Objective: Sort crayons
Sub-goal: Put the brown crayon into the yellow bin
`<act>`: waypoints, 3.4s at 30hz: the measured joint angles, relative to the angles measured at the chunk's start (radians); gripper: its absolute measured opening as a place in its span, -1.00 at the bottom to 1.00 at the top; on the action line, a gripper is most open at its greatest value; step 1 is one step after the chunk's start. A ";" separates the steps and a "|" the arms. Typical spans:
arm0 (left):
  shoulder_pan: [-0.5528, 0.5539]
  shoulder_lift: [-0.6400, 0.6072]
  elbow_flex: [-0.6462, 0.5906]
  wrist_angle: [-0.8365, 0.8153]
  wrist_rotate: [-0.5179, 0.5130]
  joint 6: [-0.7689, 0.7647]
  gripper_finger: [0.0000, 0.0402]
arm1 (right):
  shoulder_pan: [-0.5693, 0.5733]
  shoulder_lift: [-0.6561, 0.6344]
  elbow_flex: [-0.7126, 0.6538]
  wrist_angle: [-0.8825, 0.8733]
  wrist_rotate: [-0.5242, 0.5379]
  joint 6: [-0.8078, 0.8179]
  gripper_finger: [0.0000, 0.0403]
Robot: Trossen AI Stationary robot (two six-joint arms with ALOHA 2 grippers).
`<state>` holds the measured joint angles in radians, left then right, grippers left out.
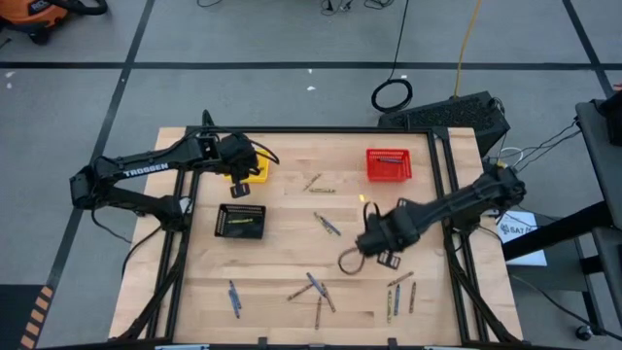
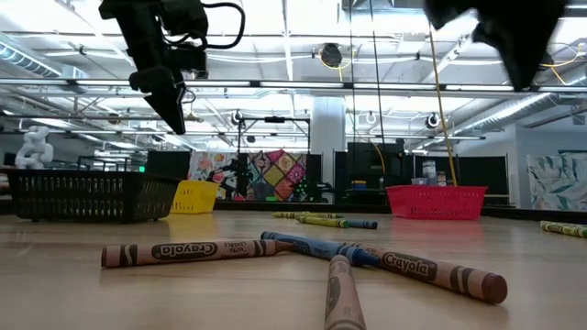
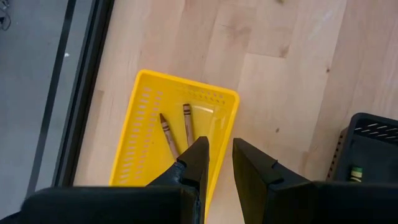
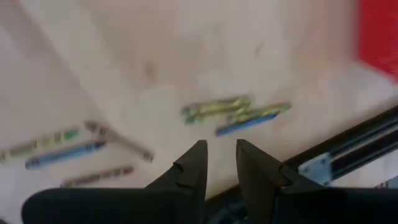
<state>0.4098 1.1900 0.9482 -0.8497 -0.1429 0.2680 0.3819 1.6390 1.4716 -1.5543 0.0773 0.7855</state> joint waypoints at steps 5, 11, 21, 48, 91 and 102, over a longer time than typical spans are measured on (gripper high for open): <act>0.000 0.000 0.000 0.000 0.000 -0.001 -0.66 | 0.072 0.000 -0.103 0.106 -0.033 0.020 -0.64; 0.000 0.000 0.000 0.000 0.005 -0.001 -0.66 | 0.137 0.000 -0.176 0.228 -0.096 0.077 -0.64; 0.000 0.000 0.000 0.002 0.008 -0.004 -0.66 | 0.227 0.000 -0.210 0.404 -0.135 0.125 -0.64; 0.000 0.001 0.001 0.004 0.042 -0.106 -0.66 | 0.295 0.001 -0.458 0.605 -0.143 -0.046 -0.64; 0.000 0.001 0.001 0.034 0.061 -0.158 -0.66 | 0.337 -0.004 -0.600 0.798 -0.199 -0.035 -0.96; 0.000 0.001 0.001 0.034 0.061 -0.158 -0.66 | 0.337 -0.002 -0.602 0.801 -0.203 0.008 -0.99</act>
<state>0.4099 1.1908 0.9489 -0.8158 -0.0818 0.1104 0.7193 1.6371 0.8700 -0.7536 -0.1253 0.7931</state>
